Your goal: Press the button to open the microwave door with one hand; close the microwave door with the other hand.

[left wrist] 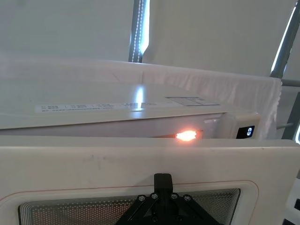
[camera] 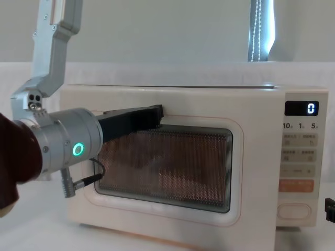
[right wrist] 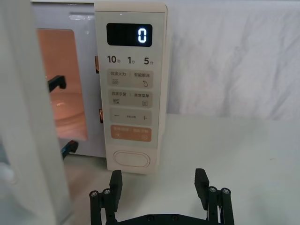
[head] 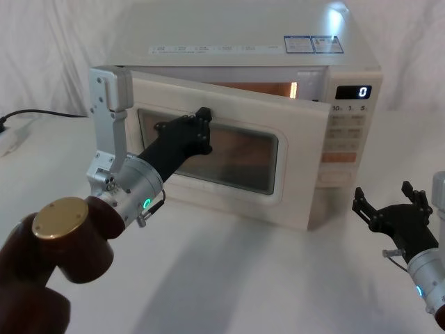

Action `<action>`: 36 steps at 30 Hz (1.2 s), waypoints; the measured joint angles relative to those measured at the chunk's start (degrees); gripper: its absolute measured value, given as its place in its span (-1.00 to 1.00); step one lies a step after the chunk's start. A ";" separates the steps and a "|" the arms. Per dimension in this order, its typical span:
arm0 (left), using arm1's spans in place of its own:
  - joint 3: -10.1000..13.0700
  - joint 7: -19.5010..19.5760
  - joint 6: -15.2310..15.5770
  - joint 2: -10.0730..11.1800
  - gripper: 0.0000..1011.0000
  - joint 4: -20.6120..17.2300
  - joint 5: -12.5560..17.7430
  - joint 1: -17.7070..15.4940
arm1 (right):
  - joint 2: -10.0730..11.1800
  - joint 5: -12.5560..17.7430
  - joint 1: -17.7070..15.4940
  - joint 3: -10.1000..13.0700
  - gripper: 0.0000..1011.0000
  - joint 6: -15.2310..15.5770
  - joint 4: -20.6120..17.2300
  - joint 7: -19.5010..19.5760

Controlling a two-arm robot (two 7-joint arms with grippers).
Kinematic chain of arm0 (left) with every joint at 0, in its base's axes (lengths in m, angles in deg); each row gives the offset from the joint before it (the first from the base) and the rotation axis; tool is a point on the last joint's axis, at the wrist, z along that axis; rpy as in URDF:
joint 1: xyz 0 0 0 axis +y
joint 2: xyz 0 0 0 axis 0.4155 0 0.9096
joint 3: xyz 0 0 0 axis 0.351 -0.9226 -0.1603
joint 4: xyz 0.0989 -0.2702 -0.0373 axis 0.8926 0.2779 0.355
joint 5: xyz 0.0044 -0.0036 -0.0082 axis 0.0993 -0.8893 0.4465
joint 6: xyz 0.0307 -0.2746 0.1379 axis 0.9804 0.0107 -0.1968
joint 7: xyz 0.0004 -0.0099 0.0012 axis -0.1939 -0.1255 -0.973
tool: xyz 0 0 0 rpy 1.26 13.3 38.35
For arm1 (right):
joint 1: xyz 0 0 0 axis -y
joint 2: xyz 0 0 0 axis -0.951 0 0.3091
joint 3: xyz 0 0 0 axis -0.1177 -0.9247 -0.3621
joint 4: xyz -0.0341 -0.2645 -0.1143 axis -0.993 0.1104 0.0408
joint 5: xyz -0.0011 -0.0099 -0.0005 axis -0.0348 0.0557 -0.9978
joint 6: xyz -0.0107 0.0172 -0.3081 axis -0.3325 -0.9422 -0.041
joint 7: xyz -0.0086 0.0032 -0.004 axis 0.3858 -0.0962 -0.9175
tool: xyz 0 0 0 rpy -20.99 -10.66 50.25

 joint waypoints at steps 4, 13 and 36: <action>-0.09 0.03 -0.13 -0.68 -1.00 1.46 0.55 -0.93 | 0.00 0.00 0.00 0.00 0.98 0.00 0.00 0.00; 0.01 0.62 -0.51 -2.24 -1.00 4.50 1.51 -2.94 | 0.00 0.00 0.00 0.00 0.98 0.00 0.00 0.00; -1.25 0.30 -2.40 -6.09 -1.00 11.64 3.33 -5.99 | 0.00 0.00 0.00 0.00 0.98 0.00 0.00 0.00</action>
